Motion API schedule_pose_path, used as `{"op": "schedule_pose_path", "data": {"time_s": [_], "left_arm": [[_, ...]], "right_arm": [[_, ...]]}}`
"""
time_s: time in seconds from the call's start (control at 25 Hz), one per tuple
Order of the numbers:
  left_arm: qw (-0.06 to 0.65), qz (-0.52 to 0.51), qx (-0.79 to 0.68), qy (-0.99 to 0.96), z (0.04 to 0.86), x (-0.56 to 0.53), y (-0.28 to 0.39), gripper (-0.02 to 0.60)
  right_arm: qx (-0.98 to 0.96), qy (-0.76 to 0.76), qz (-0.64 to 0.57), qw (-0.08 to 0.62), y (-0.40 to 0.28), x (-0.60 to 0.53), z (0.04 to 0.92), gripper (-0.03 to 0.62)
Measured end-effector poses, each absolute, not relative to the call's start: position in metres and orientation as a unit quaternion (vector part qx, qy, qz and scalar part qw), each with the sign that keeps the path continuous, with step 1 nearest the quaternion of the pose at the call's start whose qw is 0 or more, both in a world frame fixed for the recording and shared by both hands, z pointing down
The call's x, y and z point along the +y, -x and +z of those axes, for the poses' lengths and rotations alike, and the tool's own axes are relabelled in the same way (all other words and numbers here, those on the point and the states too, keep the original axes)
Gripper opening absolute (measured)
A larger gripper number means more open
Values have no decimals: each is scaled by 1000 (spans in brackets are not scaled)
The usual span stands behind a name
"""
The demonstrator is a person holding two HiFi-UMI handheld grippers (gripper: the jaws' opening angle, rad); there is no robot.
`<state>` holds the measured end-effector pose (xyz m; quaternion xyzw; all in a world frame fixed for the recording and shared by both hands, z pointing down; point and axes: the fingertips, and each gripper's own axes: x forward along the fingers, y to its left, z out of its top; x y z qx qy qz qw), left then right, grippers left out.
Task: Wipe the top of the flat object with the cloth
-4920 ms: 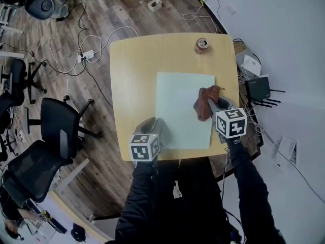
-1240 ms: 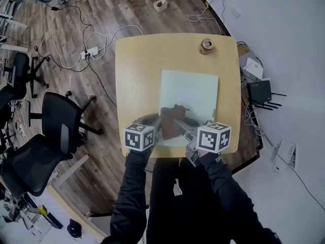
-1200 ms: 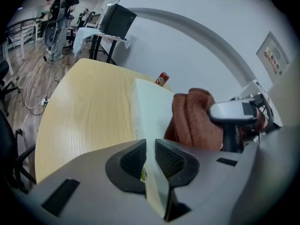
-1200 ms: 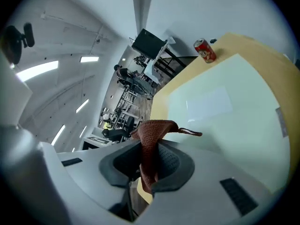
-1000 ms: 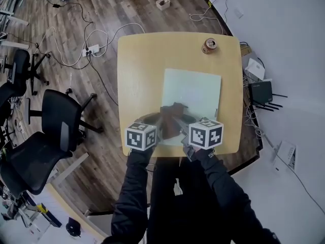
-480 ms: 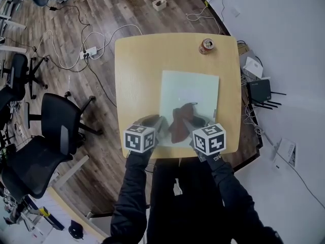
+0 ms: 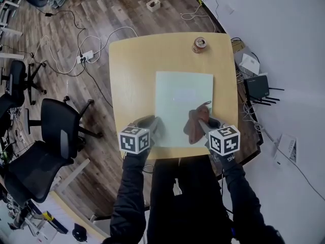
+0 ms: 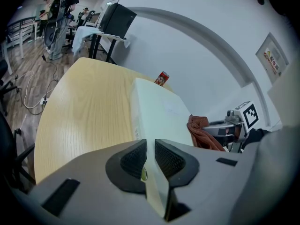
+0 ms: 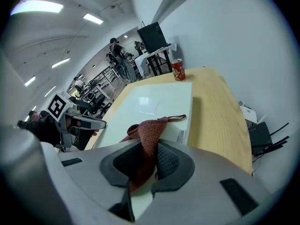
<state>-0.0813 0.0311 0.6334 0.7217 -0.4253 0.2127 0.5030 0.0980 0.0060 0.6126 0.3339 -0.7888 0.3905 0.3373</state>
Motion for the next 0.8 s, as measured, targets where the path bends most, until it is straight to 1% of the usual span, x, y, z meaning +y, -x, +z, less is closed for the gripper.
{"op": "schedule_pose_path", "data": {"time_s": [0.48, 0.56, 0.64, 0.8], "left_arm": [[502, 216, -428, -720, 634, 32, 80, 77], [502, 216, -429, -720, 634, 31, 81, 77], [502, 215, -429, -720, 633, 31, 82, 77], [503, 217, -427, -720, 633, 31, 82, 77]], "right_arm": [[-771, -362, 378, 363, -155, 8, 611, 80], [-775, -361, 383, 350, -156, 9, 600, 80], [-784, -353, 397, 320, -147, 10, 581, 80], [-805, -320, 426, 260, -107, 21, 542, 80]]}}
